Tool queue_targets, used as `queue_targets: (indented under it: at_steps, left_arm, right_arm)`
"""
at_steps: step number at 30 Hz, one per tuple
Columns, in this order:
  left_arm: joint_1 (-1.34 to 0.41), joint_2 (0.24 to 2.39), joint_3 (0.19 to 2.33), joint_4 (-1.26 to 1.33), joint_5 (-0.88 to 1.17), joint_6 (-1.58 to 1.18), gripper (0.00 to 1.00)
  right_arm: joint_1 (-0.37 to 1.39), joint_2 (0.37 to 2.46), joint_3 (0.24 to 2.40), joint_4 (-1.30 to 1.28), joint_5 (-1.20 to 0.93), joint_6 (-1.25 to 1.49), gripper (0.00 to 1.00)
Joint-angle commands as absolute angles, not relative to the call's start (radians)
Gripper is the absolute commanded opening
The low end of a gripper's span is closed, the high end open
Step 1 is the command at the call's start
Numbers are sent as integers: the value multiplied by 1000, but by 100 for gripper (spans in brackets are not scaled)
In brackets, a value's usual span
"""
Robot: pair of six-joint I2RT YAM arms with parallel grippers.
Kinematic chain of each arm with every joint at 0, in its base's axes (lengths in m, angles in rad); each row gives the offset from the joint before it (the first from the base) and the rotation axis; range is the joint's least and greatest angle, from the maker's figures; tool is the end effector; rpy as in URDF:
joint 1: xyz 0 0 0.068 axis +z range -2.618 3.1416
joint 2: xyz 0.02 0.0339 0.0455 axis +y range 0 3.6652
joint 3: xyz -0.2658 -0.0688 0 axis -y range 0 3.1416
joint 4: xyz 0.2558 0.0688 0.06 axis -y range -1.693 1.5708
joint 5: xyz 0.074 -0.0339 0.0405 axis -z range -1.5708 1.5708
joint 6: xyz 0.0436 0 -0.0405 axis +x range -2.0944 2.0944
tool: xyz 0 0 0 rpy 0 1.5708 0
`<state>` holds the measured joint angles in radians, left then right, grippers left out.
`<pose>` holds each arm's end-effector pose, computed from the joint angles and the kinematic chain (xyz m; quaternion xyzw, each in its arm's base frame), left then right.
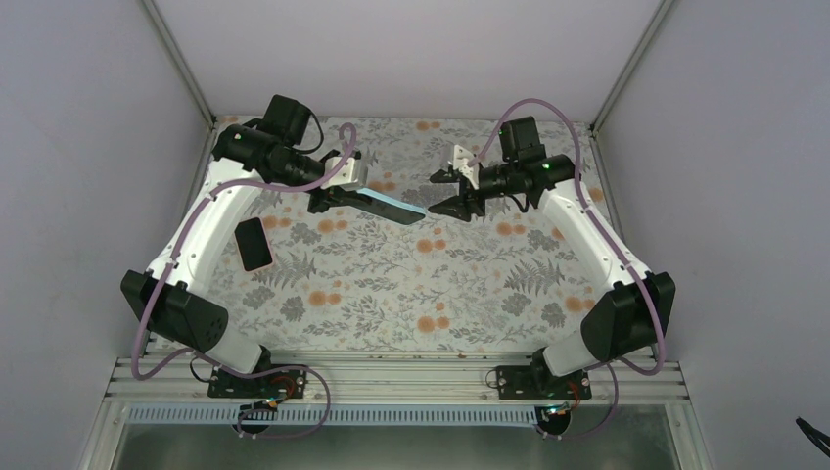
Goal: Take the phone out of the phone case
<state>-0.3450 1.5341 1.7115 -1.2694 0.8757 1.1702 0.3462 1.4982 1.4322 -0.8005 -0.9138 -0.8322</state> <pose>0.2695 -0.1324 0.3929 0.6776 0.5701 -0.2912 0.3619 0.2941 0.1428 0.3449 -0.5946 0.6158 0.3274 0.4001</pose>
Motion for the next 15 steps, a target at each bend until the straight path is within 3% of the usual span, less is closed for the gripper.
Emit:
queue_targets:
  at_steps: [1,15]
  left_arm:
    - [-347,1520,1719,-1235,939,1173,2]
    - [-346,1524,1730,-1229,932,1165,2]
  right_arm:
    - [361,1501,1440,-814,-973,-833,69]
    - [371,1504,1435,-843,-977,-862,66]
